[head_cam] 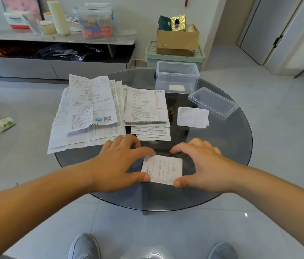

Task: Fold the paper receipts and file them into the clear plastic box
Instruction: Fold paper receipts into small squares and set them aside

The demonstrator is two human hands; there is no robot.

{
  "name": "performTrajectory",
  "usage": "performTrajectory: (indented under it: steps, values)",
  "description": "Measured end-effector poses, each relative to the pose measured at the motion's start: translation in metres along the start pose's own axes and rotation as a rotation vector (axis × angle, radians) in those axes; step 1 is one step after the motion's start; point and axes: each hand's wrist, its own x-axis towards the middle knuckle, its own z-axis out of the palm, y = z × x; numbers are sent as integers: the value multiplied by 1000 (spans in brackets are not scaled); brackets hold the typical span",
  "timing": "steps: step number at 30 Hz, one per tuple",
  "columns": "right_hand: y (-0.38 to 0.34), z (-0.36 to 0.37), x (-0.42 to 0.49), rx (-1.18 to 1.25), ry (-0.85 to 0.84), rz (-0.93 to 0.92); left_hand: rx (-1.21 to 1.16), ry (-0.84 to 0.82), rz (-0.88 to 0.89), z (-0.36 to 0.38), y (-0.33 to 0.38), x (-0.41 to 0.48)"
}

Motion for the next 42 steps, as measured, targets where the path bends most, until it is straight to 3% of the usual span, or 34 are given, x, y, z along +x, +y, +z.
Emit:
performTrajectory:
  steps: [6, 9, 17, 25, 29, 34, 38, 42]
  values:
    - [6, -10, 1, 68, -79, -23, -76, -24, -2, -5, 3, 0]
    - [2, -10, 2, 199, 13, -33, -109, -17, -11, -8, 11, 0]
    - [-16, -1, 11, -31, 82, -119, -93, 21, -4, -7, 24, 13]
    - [-18, -4, 14, 50, 6, -79, -138, 11, -5, -12, 25, 23]
    - [-9, -9, 9, 201, 33, -149, -100, 122, 83, -16, 31, 26]
    - [27, -39, 19, 254, 273, -145, -215, 259, 73, -46, 45, 55]
    - [53, -61, 42, 306, 417, -67, -42, 314, 32, -56, 40, 111]
    - [74, -64, 60, 197, 468, 0, 37, 295, -23, -58, 40, 146]
